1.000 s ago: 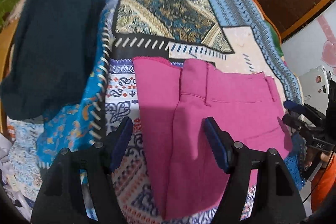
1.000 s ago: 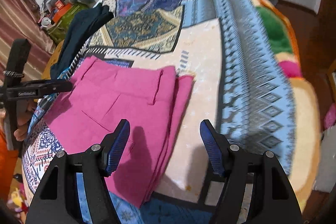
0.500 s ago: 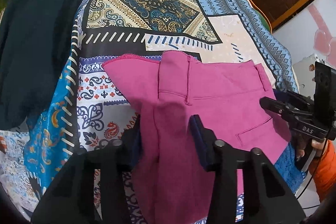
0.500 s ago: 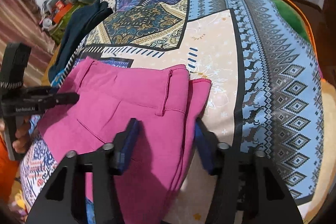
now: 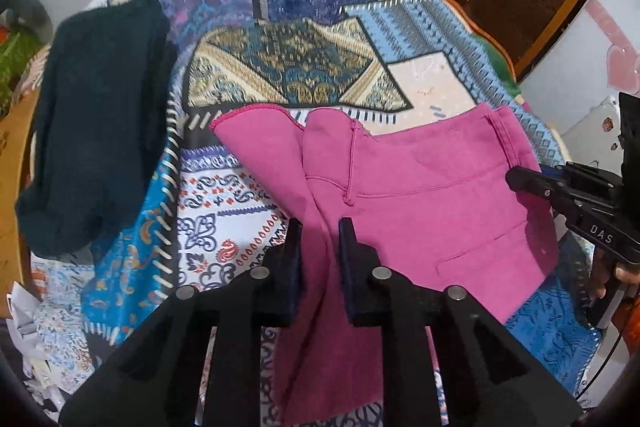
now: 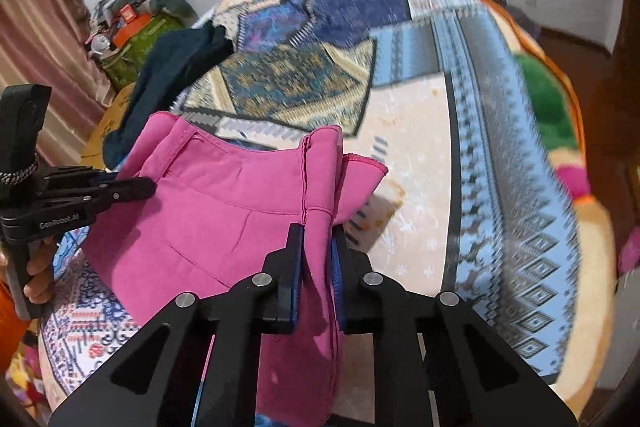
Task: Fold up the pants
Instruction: 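Grasp the folded pink shorts with both grippers and lift them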
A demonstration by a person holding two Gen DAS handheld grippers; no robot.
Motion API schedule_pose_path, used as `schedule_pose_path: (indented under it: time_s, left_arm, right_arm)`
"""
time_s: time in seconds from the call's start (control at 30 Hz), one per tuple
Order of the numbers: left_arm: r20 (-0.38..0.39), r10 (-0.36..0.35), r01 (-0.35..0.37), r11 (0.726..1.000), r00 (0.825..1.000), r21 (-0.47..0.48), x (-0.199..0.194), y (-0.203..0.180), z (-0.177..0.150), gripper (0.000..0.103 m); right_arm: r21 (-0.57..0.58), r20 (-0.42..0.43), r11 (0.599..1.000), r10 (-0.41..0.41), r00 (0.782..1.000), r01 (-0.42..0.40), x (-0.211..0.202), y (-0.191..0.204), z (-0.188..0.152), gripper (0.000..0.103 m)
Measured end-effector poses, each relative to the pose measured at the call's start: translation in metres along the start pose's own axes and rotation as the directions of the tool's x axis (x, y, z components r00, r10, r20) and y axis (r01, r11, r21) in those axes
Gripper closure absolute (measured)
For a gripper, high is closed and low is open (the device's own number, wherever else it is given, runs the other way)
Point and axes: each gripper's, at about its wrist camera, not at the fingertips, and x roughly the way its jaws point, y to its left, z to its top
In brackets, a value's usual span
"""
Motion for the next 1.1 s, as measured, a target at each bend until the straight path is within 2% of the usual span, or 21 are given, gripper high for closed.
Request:
schedule_pose_path:
  time_s: [0.2,0.5,0.6,0.8,1.1]
  left_arm:
    - [0.095,0.021,-0.021,1.000,0.995,-0.005,-0.040,0.007,0.005,0.087]
    - [0.209,0.083,-0.067,0.994,0.974,-0.081,-0.096,0.053,0.010,0.087]
    - [0.228,0.108,-0.085,0.990,0.968,-0.109,-0.108,0.074,0.014,0.087]
    - [0.272,0.198,-0.158,0.974,0.942,-0.161,-0.123,0.116,0.021,0.088]
    - [0.274,0.293,-0.201,0.926,0.916,-0.318,-0.111,0.201,0.039,0.088]
  right_arm:
    - [-0.064,0.086,0.998,-0.016,0.996,0.021,-0.026,0.026,0.024,0.092]
    - [-0.156,0.166,0.988,0.010,0.986,0.016,-0.034,0.079,0.069,0.092]
    - [-0.181,0.177,0.983,0.018,0.984,0.015,-0.025,0.096,0.082,0.092]
    - [-0.206,0.191,0.978,0.046,0.980,-0.006,0.002,0.131,0.108,0.092]
    - [-0.200,0.189,0.980,0.057,0.980,-0.018,0.059,0.181,0.154,0.092]
